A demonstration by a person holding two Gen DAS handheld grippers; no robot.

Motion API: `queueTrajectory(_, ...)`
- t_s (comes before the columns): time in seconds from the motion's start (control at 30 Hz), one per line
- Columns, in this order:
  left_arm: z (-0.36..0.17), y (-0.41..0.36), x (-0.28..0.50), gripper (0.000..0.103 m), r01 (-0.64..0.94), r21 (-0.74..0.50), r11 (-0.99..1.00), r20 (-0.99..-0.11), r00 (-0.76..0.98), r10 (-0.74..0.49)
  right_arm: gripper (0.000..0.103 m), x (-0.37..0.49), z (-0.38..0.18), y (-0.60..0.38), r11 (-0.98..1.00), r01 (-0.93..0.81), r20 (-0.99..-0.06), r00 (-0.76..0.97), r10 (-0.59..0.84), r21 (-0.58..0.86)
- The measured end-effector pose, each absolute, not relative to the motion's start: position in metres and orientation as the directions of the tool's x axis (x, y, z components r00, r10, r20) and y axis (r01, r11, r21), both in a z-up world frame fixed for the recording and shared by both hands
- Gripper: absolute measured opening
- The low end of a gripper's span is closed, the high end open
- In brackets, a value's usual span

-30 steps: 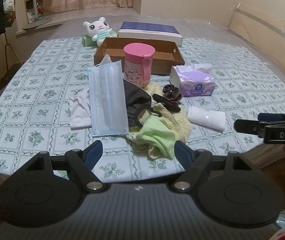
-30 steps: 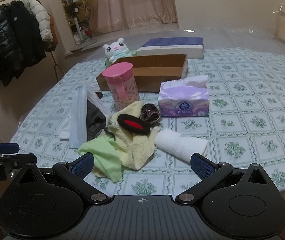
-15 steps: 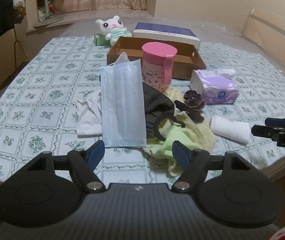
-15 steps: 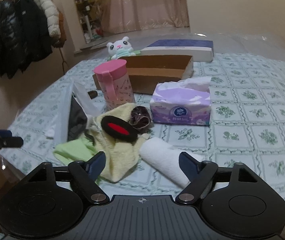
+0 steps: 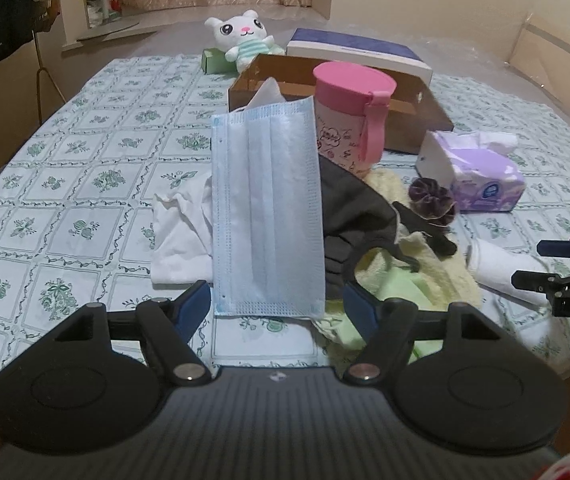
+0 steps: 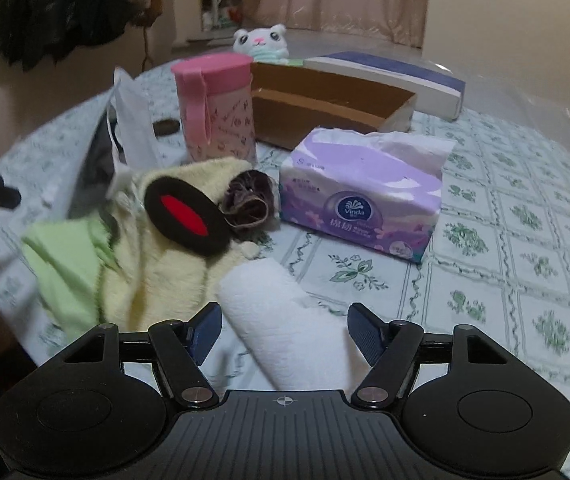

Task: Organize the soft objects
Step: 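Grasp the white rolled towel with the right tool while the left tool grasps the blue face mask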

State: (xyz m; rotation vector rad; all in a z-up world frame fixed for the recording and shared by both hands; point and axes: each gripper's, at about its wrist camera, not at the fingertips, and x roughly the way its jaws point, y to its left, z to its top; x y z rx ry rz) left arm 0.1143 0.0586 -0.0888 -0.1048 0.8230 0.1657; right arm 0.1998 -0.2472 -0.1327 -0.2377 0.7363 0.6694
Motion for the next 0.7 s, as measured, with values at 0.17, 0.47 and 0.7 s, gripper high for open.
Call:
queueTrajectory(0.17, -0.098, 0.061, 0.125, 0.07, -0.188, -0.024, 0.982, -0.747, 0.656, 0.107, 0.07, 0.212, -0.147, -0.239, 0.726, -0.686, -0.72, 0.525, 0.453, -0.044)
queueTrajectory(0.47, -0.108, 0.063, 0.139, 0.069, -0.187, -0.037, 0.982, -0.75, 0.655, 0.097, 0.052, 0.223, -0.162, -0.232, 0.72, -0.693, -0.748, 0.492, 0.446, -0.027)
queueTrajectory(0.7, -0.113, 0.061, 0.156, 0.068, -0.184, -0.051, 0.982, -0.741, 0.666, 0.087, 0.04, 0.22, -0.154, -0.241, 0.787, -0.616, -0.718, 0.532, 0.449, 0.035)
